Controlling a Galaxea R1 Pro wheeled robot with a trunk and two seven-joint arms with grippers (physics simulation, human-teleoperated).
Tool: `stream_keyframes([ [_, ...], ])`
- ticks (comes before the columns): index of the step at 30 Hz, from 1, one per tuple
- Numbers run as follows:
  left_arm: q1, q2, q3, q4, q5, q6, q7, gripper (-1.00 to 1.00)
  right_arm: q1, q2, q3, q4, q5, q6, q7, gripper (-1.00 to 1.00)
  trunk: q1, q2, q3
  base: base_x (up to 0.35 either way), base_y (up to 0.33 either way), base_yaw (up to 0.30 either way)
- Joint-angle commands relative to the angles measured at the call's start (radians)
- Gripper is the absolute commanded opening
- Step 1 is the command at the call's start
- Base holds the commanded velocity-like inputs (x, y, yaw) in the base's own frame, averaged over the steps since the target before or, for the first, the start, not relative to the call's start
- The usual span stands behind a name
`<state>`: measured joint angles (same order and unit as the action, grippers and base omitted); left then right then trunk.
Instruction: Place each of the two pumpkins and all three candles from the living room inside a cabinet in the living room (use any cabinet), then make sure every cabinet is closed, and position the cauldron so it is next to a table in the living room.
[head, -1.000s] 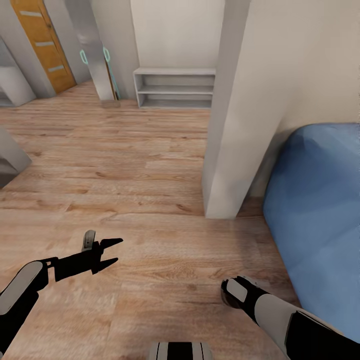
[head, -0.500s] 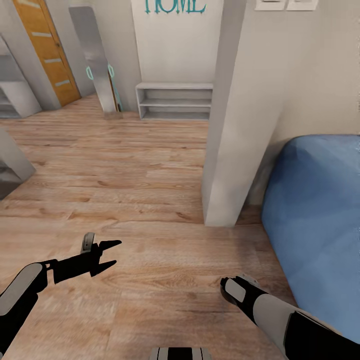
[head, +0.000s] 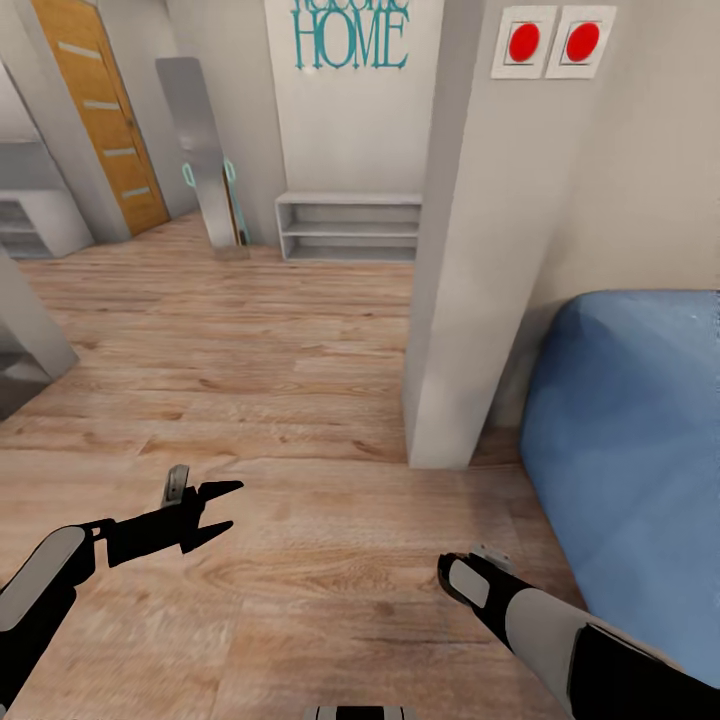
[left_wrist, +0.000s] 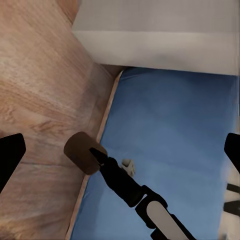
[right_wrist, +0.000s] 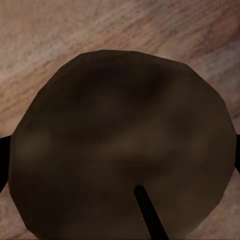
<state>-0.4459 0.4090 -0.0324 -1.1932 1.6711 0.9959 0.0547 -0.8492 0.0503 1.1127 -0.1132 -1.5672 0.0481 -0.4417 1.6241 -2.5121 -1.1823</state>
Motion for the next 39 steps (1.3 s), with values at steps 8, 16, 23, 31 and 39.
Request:
stream_keyframes([
  [8, 0.0, 0.001, -0.001, 0.0, 0.007, 0.001, 0.006, 1.0, -0.001, -0.001, 0.012, -0.048, -0.007, 0.006, 0.011, -1.0, -0.004, 0.002, 0.026, -0.068, 0.0, 0.087],
  [16, 0.0, 0.003, 0.001, 0.0, 0.006, 0.001, 0.007, 1.0, -0.001, -0.004, 0.014, -0.238, -0.007, 0.015, 0.015, -1.0, -0.007, 0.003, 0.049, -0.002, 0.0, 0.172],
  [23, 0.0, 0.062, 0.004, 0.029, 0.012, 0.001, 0.003, 1.0, -0.001, 0.001, 0.01, -0.251, -0.007, 0.058, 0.101, -1.0, -0.011, 0.005, 0.069, 0.0, 0.0, 0.178],
  [31, 0.0, 0.084, 0.006, 0.052, 0.032, 0.001, 0.002, 1.0, -0.001, 0.001, 0.001, -0.251, -0.009, 0.162, 0.318, -1.0, -0.014, 0.007, 0.091, 0.0, 0.0, 0.196],
  [39, 0.0, 0.105, 0.006, 0.053, 0.065, 0.001, 0.002, 1.0, -0.001, 0.001, 0.002, -0.251, -0.009, 0.165, 0.336, -1.0, -0.018, 0.009, 0.114, 0.0, 0.0, 0.2],
])
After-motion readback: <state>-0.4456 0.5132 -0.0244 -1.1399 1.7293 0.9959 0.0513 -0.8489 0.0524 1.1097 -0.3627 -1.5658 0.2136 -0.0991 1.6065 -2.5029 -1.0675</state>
